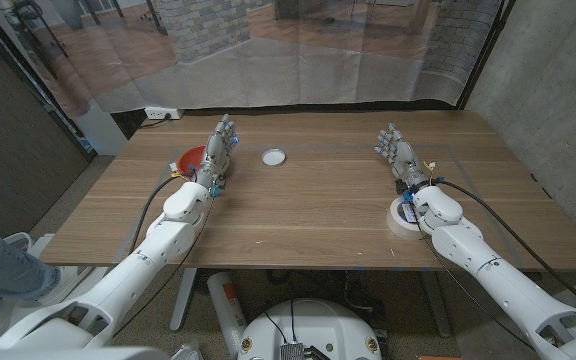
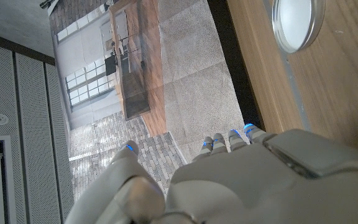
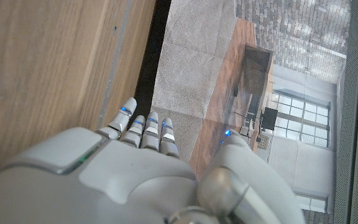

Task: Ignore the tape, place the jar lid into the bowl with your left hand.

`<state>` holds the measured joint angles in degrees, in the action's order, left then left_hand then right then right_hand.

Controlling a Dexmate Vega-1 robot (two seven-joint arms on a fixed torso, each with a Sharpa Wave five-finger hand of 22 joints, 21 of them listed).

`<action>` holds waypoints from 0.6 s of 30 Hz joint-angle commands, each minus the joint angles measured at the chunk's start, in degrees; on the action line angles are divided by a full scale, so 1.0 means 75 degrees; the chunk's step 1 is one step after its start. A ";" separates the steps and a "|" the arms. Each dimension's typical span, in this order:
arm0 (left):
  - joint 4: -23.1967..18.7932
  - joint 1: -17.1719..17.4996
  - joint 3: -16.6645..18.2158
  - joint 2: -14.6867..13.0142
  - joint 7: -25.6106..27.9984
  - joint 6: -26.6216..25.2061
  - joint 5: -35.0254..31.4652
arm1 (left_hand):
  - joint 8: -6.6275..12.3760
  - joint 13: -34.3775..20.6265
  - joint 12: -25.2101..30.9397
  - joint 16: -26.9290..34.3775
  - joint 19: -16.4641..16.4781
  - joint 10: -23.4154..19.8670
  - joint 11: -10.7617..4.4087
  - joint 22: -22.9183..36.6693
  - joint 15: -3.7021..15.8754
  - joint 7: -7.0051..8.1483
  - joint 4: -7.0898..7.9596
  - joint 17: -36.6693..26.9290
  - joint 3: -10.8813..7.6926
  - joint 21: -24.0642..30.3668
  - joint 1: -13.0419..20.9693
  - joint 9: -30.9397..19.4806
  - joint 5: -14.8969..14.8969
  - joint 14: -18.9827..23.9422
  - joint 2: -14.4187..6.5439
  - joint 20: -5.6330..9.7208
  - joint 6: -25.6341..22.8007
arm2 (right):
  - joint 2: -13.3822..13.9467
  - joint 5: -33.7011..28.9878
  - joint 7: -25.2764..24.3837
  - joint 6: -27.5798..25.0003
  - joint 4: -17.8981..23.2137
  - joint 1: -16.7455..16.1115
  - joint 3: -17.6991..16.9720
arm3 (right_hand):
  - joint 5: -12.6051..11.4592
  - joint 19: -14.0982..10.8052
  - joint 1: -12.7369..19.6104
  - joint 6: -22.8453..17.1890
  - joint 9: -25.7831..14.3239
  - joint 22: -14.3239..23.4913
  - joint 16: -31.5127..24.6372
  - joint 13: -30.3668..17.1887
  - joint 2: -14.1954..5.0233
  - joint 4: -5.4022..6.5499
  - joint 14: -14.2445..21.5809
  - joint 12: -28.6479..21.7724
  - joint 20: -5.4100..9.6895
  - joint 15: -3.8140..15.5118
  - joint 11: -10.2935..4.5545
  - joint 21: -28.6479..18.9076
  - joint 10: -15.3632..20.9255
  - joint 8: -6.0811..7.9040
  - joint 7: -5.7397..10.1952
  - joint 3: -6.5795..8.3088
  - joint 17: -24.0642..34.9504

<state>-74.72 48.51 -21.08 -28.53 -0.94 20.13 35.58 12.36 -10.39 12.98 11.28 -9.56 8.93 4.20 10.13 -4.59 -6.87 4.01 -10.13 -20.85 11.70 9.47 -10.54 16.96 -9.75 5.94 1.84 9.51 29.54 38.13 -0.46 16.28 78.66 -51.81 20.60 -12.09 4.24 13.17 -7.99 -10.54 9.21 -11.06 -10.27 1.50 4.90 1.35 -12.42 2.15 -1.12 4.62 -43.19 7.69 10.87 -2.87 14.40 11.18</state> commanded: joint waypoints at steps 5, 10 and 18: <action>0.0046 -0.0184 -0.0117 -0.0066 0.0105 0.0135 -0.0406 | 0.0056 -0.0028 0.0007 0.0027 -0.0388 -0.0059 -0.0060 0.0015 0.0047 0.0000 -0.0067 -0.0008 -0.0012 0.0052 0.0154 -0.0016 0.0062 0.0055 -0.0069 0.0179 -0.0133 | 0.0061 -0.0068 -0.0044 -0.0020 0.0119 0.0000 -0.0008 | -0.0034 -0.0057 0.0049 -0.0094 -0.0021 0.0044 -0.0045 -0.0022 -0.0065 -0.0047 0.0092 -0.0018 0.0202 0.0008 -0.0001 0.0089 0.0095 0.0054 0.0002 0.0006 -0.0017; 0.0000 -0.0195 -0.0135 -0.0096 0.0173 0.0171 -0.0524 | 0.0053 -0.0028 0.0008 0.0025 -0.0367 -0.0095 -0.0075 0.0016 0.0049 0.0020 -0.0085 -0.0008 -0.0026 0.0052 0.0200 -0.0017 0.0067 0.0084 -0.0105 0.0168 -0.0156 | 0.0062 -0.0067 -0.0063 -0.0048 0.0142 0.0001 -0.0006 | -0.0031 -0.0075 0.0047 -0.0110 -0.0021 0.0045 -0.0048 -0.0023 -0.0079 -0.0050 0.0103 -0.0018 0.0202 0.0005 -0.0012 0.0113 0.0108 0.0058 0.0006 0.0006 -0.0022; -0.0078 -0.0212 -0.0167 -0.0158 0.0282 0.0214 -0.0731 | 0.0052 -0.0029 0.0003 0.0024 -0.0336 -0.0129 -0.0102 0.0017 0.0059 0.0051 -0.0110 -0.0009 -0.0043 0.0054 0.0260 -0.0018 0.0073 0.0127 -0.0145 0.0115 -0.0199 | 0.0088 -0.0076 -0.0134 -0.0070 0.0234 -0.0051 -0.0026 | -0.0027 -0.0103 0.0068 -0.0132 -0.0021 0.0046 -0.0048 -0.0023 -0.0103 -0.0072 0.0121 -0.0022 0.0197 -0.0003 -0.0020 0.0161 0.0137 0.0060 0.0015 0.0014 -0.0036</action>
<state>-74.52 47.39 -21.85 -28.99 0.20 21.22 32.10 12.36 -10.50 12.98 11.28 -9.56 8.32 3.58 10.14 -4.21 -6.44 3.40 -10.14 -21.01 11.70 10.53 -10.53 17.17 -9.01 4.88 1.84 8.47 29.94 37.79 -0.84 16.19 79.72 -51.88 20.52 -12.09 3.72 13.39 -8.33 -10.53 9.49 -11.05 -10.26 1.26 4.74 1.78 -12.41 2.05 -1.13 4.21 -42.35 8.10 10.87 -2.52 14.23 10.92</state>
